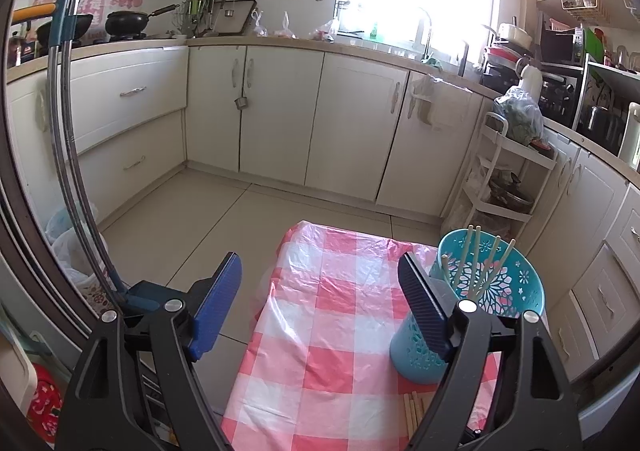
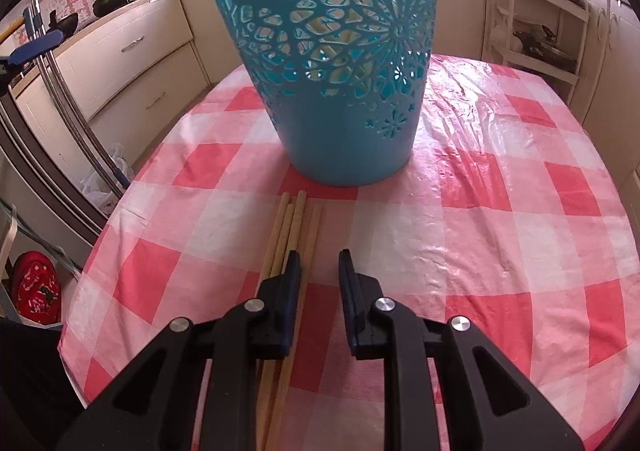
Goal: Organize utensils
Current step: 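Return the right gripper to the bundle and grasp another chopstick, then grasp a chopstick from the bundle with the left gripper while the right gripper holds its chopstick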
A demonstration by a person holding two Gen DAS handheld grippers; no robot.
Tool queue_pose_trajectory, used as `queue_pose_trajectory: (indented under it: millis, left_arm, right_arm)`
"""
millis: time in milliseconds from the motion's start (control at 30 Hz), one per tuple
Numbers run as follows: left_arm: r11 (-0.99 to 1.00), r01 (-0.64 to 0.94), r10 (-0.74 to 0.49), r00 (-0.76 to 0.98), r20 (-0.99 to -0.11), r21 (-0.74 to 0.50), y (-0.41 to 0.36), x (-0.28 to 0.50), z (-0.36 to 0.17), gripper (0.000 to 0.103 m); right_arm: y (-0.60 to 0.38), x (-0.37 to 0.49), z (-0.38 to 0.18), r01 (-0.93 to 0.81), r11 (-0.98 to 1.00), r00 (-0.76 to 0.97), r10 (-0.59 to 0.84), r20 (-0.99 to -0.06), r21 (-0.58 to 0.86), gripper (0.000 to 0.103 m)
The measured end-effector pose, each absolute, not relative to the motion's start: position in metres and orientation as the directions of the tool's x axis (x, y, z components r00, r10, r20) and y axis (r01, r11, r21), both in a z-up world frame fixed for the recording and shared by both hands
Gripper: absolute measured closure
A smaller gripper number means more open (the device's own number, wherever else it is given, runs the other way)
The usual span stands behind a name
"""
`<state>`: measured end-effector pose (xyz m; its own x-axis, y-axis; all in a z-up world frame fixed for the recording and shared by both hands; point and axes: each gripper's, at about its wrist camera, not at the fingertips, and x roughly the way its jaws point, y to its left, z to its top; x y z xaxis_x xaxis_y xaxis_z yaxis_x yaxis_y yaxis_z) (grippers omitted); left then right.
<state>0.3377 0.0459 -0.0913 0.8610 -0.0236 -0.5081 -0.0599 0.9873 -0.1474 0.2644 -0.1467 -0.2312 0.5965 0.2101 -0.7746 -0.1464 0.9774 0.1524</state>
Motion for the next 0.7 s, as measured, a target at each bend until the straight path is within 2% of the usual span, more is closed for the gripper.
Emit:
queue_pose_trajectory:
  millis: [33,200,400,567,700]
  left_arm:
    - [0.988,-0.059,-0.023,0.86,-0.509,-0.145,0.046,0.338,-0.092,0.026]
    - [0.992,-0.064,-0.006,0.845,-0.534,-0.113,0.044,0.34,-0.103,0.026]
    - [0.998,-0.025,-0.016,0.753,-0.658,-0.053,0.026,0.332,-0.143,0.026]
    - [0.995,0.081,-0.09,0.621,-0.779,-0.051,-0.017,0.316,-0.196,0.026]
    - [0.992,0.129,-0.082,0.576,-0.813,-0.009,-0.04,0.315,-0.218,0.026]
  right_arm:
    - [-0.145,0.264,-0.231,-0.153,0.979,0.599,0.2,-0.776,0.135,0.083]
    - [-0.15,0.262,-0.23,-0.144,0.984,0.589,0.172,-0.789,0.107,0.096]
    - [-0.187,0.242,-0.229,-0.088,0.985,0.593,0.17,-0.787,0.147,0.097]
    - [-0.213,0.234,-0.231,-0.046,0.975,0.601,0.201,-0.774,0.217,0.097]
    - [-0.212,0.234,-0.233,-0.058,0.972,0.604,0.216,-0.767,0.229,0.097]
